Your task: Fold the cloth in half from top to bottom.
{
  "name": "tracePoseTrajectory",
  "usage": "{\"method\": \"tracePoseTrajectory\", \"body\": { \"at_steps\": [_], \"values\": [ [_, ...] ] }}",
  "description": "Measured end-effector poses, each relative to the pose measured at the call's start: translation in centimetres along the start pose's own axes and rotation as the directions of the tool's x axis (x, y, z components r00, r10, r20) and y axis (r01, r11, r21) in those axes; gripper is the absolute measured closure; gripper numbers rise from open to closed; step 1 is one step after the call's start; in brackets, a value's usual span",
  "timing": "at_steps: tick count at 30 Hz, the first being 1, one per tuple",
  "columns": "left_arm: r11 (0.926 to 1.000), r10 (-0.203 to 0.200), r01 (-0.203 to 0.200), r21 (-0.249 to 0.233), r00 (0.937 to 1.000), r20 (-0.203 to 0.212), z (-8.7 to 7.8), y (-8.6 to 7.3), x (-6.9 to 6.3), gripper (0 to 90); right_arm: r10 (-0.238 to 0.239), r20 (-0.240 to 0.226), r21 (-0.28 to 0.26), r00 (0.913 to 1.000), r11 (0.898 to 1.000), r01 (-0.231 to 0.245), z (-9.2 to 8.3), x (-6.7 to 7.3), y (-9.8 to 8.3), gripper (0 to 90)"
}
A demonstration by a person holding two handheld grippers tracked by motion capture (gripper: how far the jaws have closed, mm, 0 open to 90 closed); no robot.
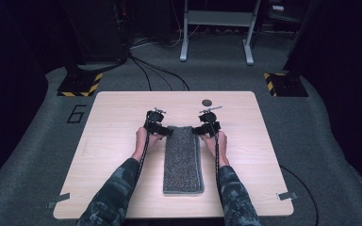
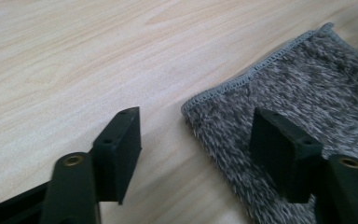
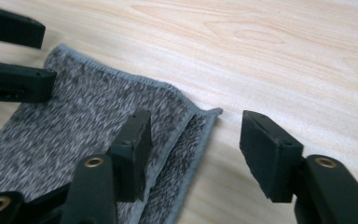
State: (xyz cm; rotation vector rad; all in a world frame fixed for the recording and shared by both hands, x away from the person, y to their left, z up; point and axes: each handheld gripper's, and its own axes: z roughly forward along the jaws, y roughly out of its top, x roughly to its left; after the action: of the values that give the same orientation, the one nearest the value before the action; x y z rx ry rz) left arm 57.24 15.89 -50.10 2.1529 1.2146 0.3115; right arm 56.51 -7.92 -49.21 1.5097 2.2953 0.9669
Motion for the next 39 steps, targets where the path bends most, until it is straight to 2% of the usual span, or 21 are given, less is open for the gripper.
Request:
{"method": "tracePoseTrajectory", "body": {
  "at_steps": [6,8,9,10,14,15,18,20,27,29,39],
  "values": [
    [0.9995,0.029,-0.029,0.014,0.9996,-0.005,0.6,0.0,-0.4,47.1,-0.012,0.032,0.032,0.9994,0.999,0.011,1.1,0.2,-0.1,52.7],
    [0.9991,0.039,-0.039,0.016,0.9992,-0.001,0.6,0.0,-0.6,52.4,-0.015,0.023,0.037,0.9996,0.999,0.014,1.4,0.3,-0.1,58.9],
    [0.999,0.044,-0.044,0.012,0.9989,-0.017,0.7,0.0,-0.8,54.3,-0.024,0.034,0.04,0.9991,0.999,0.022,1.5,0.5,-0.2,61.7],
    [0.9985,0.053,-0.053,0.017,0.9985,-0.016,0.6,0.0,-0.8,57.6,-0.027,0.03,0.039,0.9992,0.999,0.026,1.5,0.6,-0.2,65.9],
    [0.9976,0.068,-0.068,0.014,0.9977,-0.004,0.7,-0.1,-1.3,74.2,-0.033,0.017,0.031,0.9993,0.999,0.033,1.7,0.7,-0.3,80.3],
    [0.9971,0.075,-0.075,0.015,0.9972,-0.004,0.6,-0.1,-1.4,76.9,-0.029,0.002,0.032,0.9996,0.999,0.029,1.7,0.7,-0.3,82.9],
    [0.9959,0.09,-0.09,0.01,0.9958,-0.014,0.5,-0.1,-1.7,82.8,-0.055,0.008,0.006,0.9985,0.998,0.055,1.6,1.0,-0.5,87.4],
    [0.9955,0.095,-0.095,0.001,0.9954,-0.008,0.1,-0.1,-1.7,84.0,-0.058,0.004,0.001,0.9983,0.998,0.058,1.3,1.1,-0.7,87.7],
    [0.9919,0.102,-0.1,-0.078,0.9947,0.015,-2.2,-0.1,-1.6,84.9,-0.062,-0.034,-0.077,0.9975,0.995,0.059,-0.8,1.1,-0.9,88.2],
    [0.9902,0.091,-0.088,-0.108,0.9957,0.02,-2.8,0.0,-1.8,85.0,-0.086,-0.032,-0.103,0.9958,0.991,0.083,-1.7,1.5,-0.9,88.2],
    [0.9736,0.149,-0.147,-0.175,0.9888,0.002,-5.6,1.0,-2.8,85.0,-0.146,-0.007,-0.2,0.9893,0.97,0.141,-5.3,2.9,-0.3,88.4]
  ]
}}
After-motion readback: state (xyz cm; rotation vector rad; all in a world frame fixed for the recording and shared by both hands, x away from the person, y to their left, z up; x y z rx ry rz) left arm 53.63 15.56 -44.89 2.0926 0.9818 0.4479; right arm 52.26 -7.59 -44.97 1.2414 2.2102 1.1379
